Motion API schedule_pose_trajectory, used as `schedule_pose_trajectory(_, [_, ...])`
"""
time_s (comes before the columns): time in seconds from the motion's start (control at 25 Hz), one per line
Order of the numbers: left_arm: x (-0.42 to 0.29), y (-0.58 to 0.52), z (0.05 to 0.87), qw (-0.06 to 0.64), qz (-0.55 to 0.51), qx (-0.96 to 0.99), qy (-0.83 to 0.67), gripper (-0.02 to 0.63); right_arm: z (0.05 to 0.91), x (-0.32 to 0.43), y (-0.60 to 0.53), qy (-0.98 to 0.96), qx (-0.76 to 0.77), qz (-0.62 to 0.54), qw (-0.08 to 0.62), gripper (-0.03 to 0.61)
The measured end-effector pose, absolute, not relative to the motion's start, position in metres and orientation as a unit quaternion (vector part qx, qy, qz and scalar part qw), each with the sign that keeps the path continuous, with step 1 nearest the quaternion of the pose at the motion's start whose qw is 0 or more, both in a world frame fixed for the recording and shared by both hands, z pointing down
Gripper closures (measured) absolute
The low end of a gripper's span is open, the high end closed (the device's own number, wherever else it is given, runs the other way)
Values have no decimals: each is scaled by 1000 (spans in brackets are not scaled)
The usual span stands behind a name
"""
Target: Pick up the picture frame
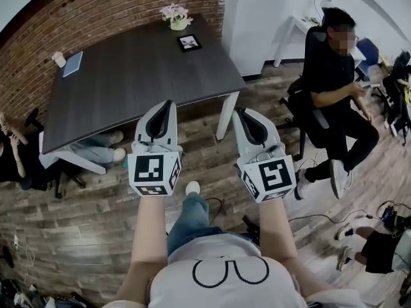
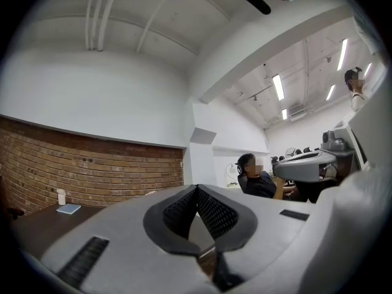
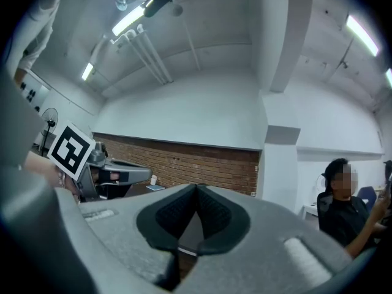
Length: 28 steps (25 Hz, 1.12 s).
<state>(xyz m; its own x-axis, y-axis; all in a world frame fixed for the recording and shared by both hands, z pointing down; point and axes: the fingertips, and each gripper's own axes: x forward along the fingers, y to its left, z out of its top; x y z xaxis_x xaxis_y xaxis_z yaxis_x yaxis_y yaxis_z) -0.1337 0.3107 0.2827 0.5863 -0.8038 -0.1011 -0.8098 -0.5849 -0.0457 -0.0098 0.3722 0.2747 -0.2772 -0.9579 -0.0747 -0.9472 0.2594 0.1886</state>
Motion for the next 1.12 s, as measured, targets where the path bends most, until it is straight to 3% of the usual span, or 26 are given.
schedule_pose_trajectory(0.6, [-141, 100, 287, 24, 24, -897, 441, 615, 273, -18, 165, -785, 611, -95, 41, 578])
schedule_pose_trajectory(1.12, [-146, 23, 298, 15, 23, -897, 440, 615, 292, -15, 95, -780, 618, -73, 65, 578])
